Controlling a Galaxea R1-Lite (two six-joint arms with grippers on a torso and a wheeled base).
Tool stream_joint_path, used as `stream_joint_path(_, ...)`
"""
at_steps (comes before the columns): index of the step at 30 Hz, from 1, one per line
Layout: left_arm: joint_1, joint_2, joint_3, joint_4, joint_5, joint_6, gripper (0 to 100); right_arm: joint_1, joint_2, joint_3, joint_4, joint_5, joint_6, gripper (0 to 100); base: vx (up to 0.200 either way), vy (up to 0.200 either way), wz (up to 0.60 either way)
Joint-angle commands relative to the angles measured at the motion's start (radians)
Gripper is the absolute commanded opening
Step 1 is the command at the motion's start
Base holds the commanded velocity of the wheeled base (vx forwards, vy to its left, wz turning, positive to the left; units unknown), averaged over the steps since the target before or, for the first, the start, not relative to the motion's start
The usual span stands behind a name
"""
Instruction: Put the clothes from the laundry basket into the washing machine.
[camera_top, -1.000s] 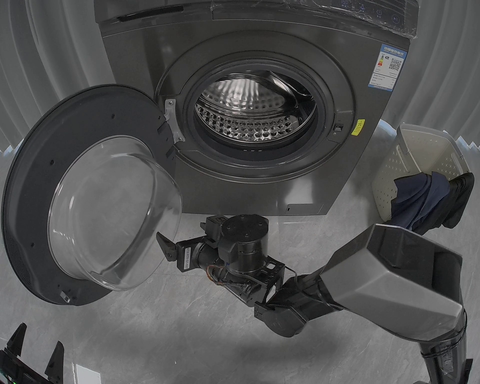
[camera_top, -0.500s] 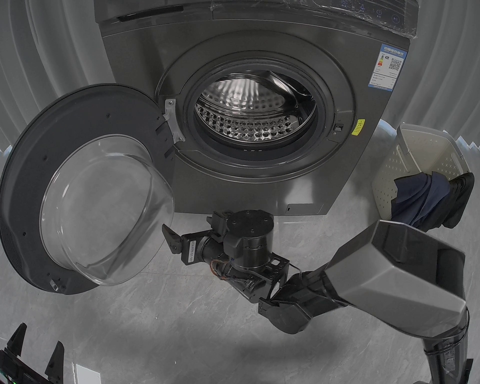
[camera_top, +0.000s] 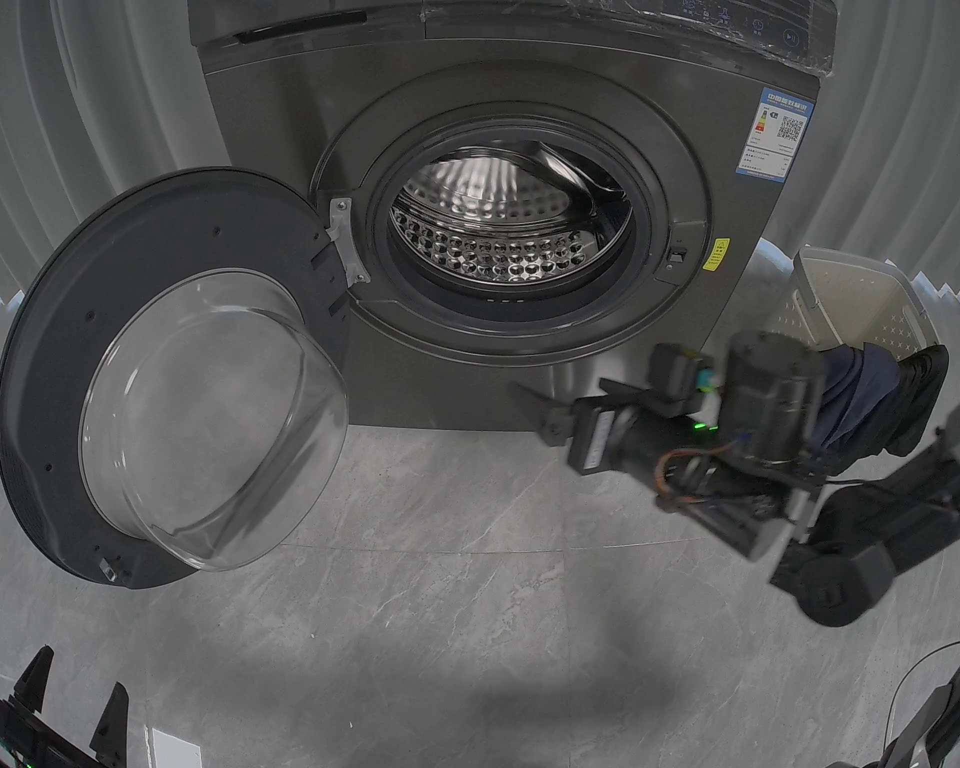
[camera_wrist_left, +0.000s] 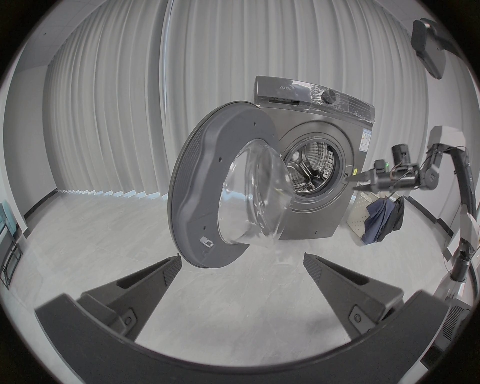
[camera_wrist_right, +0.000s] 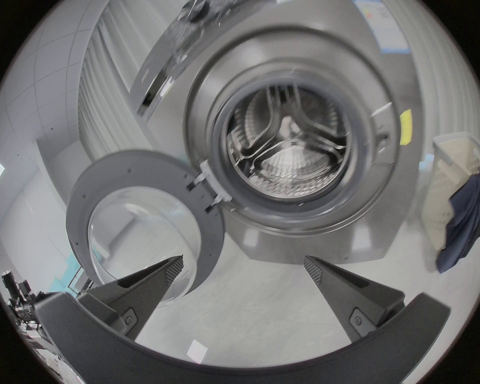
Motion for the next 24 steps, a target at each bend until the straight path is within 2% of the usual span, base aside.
stream_joint_path(1, 0.0, -0.016, 0.016, 0.0, -0.004, 0.002, 100, -0.301, -0.873, 0.576, 0.15, 0.024, -0.055, 100, 0.0, 0.0, 0.0)
stream_joint_path(4, 0.0, -0.016, 0.016, 0.0, -0.004, 0.002, 100, -0.322, -1.003, 0.654, 0.206, 0.022, -0.11, 100, 0.0, 0.0, 0.0)
stream_joint_path(9, 0.0, -0.016, 0.016, 0.0, -0.004, 0.001, 100, -0.425, -1.229, 0.8, 0.291, 0.031, -0.172, 100, 0.0, 0.0, 0.0)
stream_joint_path(13, 0.0, -0.016, 0.016, 0.0, -0.004, 0.001, 100, -0.469, -1.361, 0.852, 0.347, 0.056, -0.178, 100, 0.0, 0.0, 0.0)
stream_joint_path(17, 0.0, -0.016, 0.016, 0.0, -0.004, -0.001, 100, -0.506, -1.506, 0.852, 0.468, 0.058, -0.178, 100, 0.0, 0.0, 0.0)
stream_joint_path(24, 0.0, -0.016, 0.016, 0.0, -0.004, 0.001, 100, -0.558, -1.775, 0.854, 0.765, 0.058, -0.188, 100, 0.0, 0.0, 0.0)
